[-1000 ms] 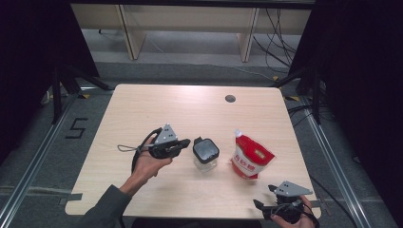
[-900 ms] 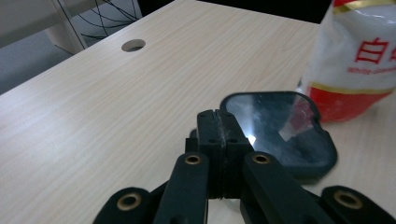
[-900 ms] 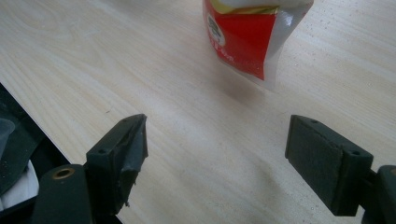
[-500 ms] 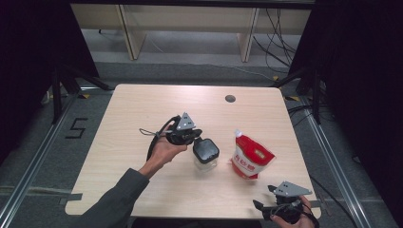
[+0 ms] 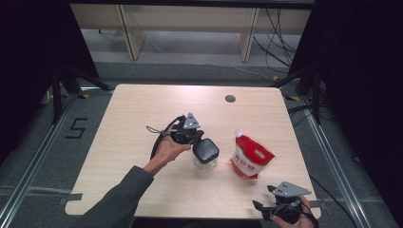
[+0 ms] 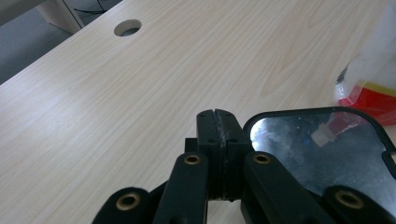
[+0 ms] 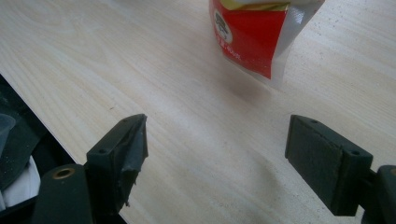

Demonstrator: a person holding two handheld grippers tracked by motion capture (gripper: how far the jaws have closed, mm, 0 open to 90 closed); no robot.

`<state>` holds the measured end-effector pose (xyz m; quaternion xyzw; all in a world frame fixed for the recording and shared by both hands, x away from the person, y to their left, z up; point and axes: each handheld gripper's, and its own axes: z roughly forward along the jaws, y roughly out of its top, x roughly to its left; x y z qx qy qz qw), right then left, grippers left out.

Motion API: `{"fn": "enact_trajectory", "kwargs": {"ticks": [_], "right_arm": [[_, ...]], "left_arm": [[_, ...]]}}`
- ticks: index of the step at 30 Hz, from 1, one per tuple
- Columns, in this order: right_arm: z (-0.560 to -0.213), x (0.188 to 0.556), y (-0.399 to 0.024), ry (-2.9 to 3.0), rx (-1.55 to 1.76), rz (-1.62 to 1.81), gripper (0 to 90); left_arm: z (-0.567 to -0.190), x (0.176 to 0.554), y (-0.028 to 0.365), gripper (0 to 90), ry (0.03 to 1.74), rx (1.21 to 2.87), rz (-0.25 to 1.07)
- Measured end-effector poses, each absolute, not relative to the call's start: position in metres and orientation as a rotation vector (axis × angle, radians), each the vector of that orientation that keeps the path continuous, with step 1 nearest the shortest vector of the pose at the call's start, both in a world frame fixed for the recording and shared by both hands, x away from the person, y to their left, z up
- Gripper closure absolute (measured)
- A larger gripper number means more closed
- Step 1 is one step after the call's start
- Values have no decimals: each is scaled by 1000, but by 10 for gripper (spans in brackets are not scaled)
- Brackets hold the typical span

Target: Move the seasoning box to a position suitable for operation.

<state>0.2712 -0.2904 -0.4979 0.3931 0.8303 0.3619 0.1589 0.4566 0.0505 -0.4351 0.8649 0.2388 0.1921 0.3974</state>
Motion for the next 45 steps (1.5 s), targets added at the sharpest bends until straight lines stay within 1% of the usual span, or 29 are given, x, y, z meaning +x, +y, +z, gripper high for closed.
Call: {"fn": "enact_trajectory", "kwargs": {"ticks": [8,13,15,16,17,20,21,24,25,26,27,29,32,34,39,45], "right_arm": [[-499,271,-290,2381,1128,1049,223],[-498,271,-290,2380,1131,1041,222],[-498,271,-290,2377,1125,1035,222],[-499,271,-290,2377,1134,1037,222],[-498,271,-290,2375,1138,1034,222],[-498,270,-289,2373,1149,1040,222],[-498,270,-290,2373,1153,1035,222],[-498,271,-290,2378,1128,1038,222],[-498,271,-290,2378,1128,1038,222],[-498,270,-289,2373,1172,1043,222],[-498,270,-289,2372,1169,1040,222],[-498,271,-290,2374,1131,1038,223],[-498,272,-290,2377,1133,1036,222],[-499,271,-289,2374,1130,1047,223],[-499,272,-289,2379,1127,1050,224],[-499,271,-289,2378,1129,1046,224]], "left_arm": [[-433,450,61,884,635,2206,479],[-432,440,65,867,632,2218,465],[-431,439,66,863,605,2233,479],[-431,434,67,851,622,2223,472],[-431,435,69,839,600,2212,471],[-429,433,76,799,642,2120,452],[-429,433,76,785,642,2120,452],[-428,433,95,749,663,2057,466],[-428,433,95,734,663,2057,466],[-433,433,102,714,694,2019,453],[-435,433,107,698,701,2047,465],[-439,432,109,673,710,2044,469],[-459,431,116,626,696,2085,440],[-470,432,116,580,705,2096,453],[-490,435,112,557,687,2131,441],[-498,443,105,548,668,2102,440]]}}
